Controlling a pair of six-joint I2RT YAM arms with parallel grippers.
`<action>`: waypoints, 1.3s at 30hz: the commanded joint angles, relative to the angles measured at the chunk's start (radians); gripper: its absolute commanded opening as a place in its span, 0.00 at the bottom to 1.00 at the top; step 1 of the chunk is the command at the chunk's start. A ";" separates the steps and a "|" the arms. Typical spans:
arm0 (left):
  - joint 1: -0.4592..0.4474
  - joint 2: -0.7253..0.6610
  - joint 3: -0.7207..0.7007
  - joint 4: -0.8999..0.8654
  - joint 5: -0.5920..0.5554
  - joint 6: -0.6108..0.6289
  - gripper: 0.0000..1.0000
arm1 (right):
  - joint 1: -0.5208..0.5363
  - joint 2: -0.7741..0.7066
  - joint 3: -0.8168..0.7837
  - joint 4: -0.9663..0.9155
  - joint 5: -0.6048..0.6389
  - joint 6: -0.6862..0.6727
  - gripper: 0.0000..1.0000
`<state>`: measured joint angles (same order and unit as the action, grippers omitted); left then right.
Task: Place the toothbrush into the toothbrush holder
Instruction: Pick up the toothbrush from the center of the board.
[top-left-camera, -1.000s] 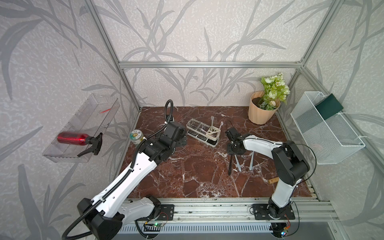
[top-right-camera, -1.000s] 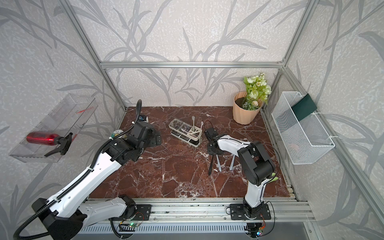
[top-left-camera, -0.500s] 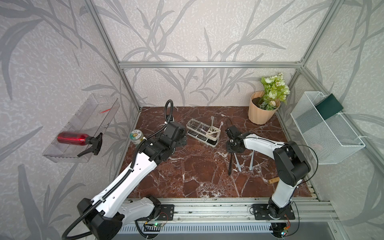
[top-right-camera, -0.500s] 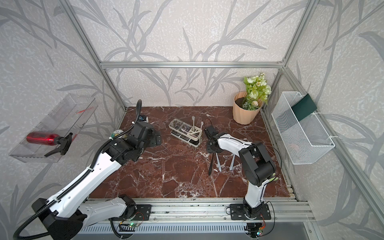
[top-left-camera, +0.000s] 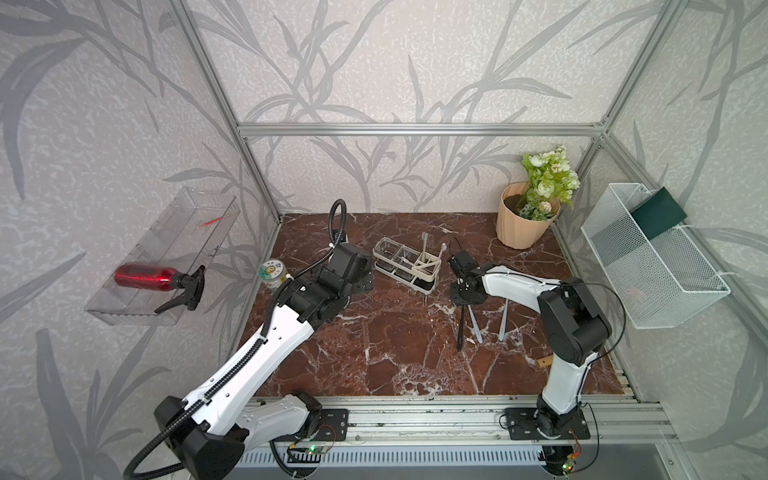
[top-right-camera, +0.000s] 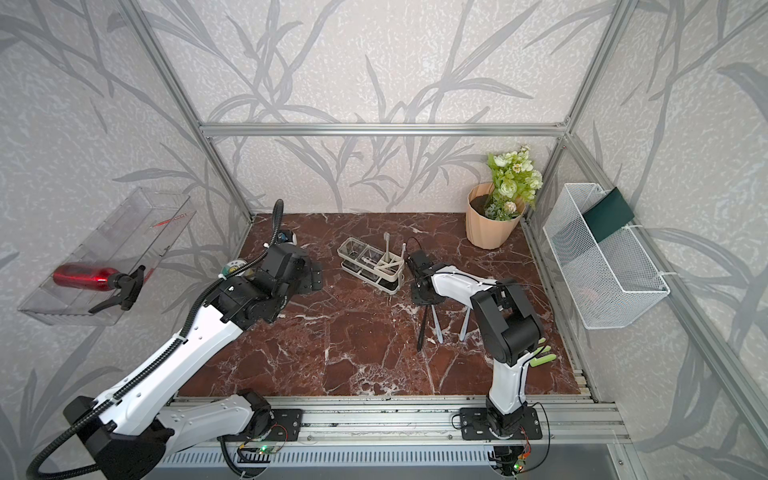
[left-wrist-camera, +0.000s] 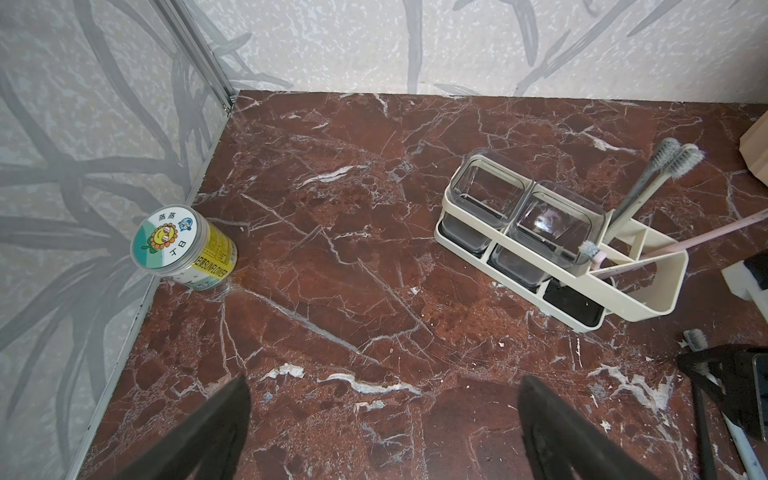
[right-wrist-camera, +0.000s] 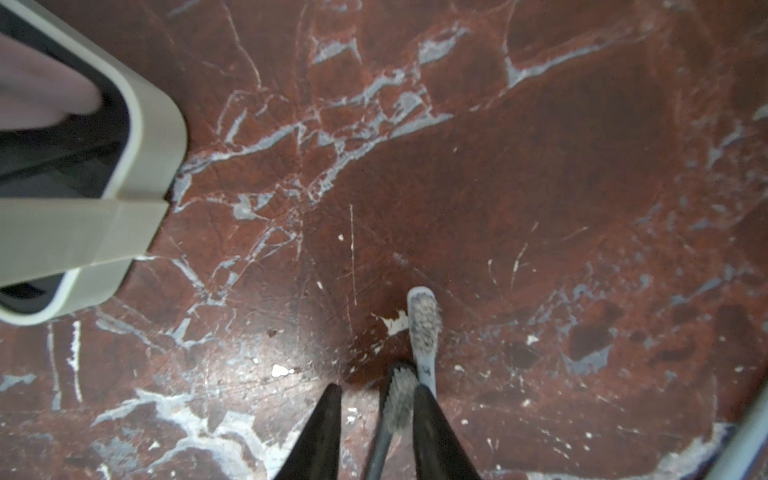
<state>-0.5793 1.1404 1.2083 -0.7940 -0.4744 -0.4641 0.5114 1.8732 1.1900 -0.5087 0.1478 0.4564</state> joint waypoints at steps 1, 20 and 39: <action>0.003 -0.001 0.014 -0.021 -0.021 0.001 0.99 | -0.005 0.013 0.018 -0.033 0.009 -0.003 0.31; 0.005 0.005 0.014 -0.022 -0.018 0.000 0.99 | 0.012 0.035 -0.017 -0.013 -0.006 0.007 0.28; 0.005 0.006 0.014 -0.022 -0.017 0.003 0.99 | 0.011 0.066 -0.034 0.009 -0.008 0.009 0.07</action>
<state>-0.5793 1.1469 1.2083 -0.7944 -0.4740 -0.4641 0.5243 1.8950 1.1843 -0.4862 0.1474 0.4610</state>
